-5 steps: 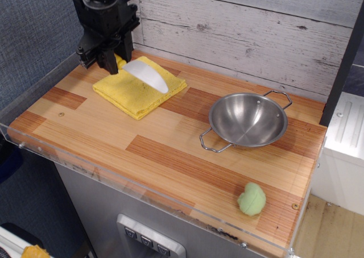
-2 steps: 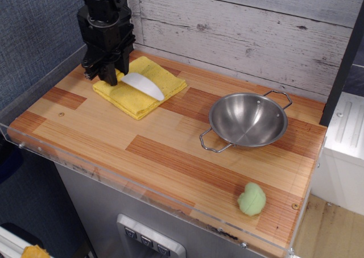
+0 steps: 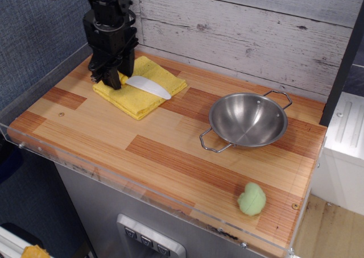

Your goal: Place the knife on the yellow cloth.

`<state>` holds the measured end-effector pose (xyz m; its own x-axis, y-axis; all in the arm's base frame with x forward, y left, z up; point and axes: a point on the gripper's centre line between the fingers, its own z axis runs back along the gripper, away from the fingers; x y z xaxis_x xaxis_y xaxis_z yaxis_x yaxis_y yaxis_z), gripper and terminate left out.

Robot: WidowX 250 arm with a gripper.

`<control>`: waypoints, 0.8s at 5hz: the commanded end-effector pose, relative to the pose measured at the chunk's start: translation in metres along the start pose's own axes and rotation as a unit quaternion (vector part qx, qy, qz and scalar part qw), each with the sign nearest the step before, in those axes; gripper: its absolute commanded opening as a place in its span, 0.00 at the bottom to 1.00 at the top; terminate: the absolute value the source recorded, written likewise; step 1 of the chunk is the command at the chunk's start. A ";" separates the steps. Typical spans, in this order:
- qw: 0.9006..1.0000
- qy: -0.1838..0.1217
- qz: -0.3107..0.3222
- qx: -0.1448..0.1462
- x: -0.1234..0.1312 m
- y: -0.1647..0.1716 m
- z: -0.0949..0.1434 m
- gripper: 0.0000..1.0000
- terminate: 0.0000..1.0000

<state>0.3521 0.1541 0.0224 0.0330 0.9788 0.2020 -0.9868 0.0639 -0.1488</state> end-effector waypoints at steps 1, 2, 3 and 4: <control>1.000 -0.002 0.001 -0.004 -0.003 -0.001 0.013 1.00 0.00; 1.000 0.005 -0.007 -0.010 -0.006 -0.004 0.020 1.00 0.00; 1.000 0.007 -0.006 -0.024 -0.007 -0.006 0.036 1.00 0.00; 0.999 0.020 -0.003 -0.042 -0.007 -0.008 0.049 1.00 0.00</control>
<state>0.3534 0.1333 0.0520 0.0490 0.9896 0.1351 -0.9797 0.0740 -0.1866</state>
